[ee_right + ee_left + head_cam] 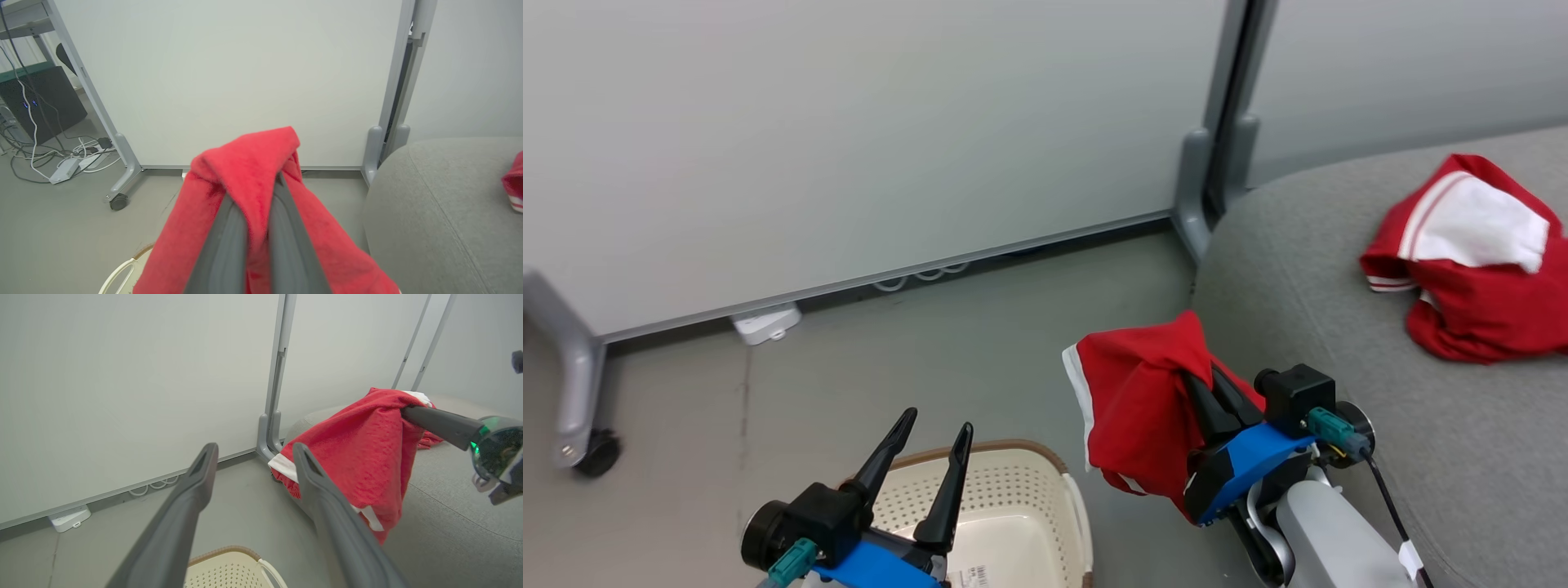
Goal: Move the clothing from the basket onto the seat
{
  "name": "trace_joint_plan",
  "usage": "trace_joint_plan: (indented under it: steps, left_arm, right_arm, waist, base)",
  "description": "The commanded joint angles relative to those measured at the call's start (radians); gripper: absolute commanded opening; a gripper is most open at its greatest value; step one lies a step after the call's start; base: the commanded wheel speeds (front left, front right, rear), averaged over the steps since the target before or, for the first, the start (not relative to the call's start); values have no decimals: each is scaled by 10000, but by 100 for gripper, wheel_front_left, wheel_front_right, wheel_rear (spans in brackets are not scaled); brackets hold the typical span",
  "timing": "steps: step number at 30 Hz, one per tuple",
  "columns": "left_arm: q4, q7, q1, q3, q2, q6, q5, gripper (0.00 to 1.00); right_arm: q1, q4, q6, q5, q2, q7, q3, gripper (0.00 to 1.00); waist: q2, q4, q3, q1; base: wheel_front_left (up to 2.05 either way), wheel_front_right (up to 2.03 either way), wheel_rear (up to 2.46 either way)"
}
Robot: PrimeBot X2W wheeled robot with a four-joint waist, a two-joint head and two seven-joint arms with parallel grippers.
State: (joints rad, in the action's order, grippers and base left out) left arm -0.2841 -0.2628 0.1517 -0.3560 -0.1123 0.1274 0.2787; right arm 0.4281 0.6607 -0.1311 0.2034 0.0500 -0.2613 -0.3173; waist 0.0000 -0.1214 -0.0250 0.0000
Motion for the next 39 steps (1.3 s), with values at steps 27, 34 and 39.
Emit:
trace_joint_plan:
  steps: [27, 34, 39]
  left_arm:
    - [1, -29, 435, -202, -281, 42, -67, 100]
    - [-63, -29, 447, -260, -284, 43, -51, 100]
    - [-97, -29, 453, -302, -279, 43, 2, 100]
  right_arm:
    - [-38, -247, 7, 145, 2, -52, 158, 0]
    - [-106, -303, 7, 207, 3, -52, 211, 0]
    - [-119, -293, 7, 186, 2, -52, 290, 0]
  waist:
    - [0, -4043, -662, 0]
    - [0, -4169, -731, 0]
    - [0, -4143, -724, 0]
  base:
    - [0, 0, 0]
    - [0, 0, 0]
    - [0, 0, 0]
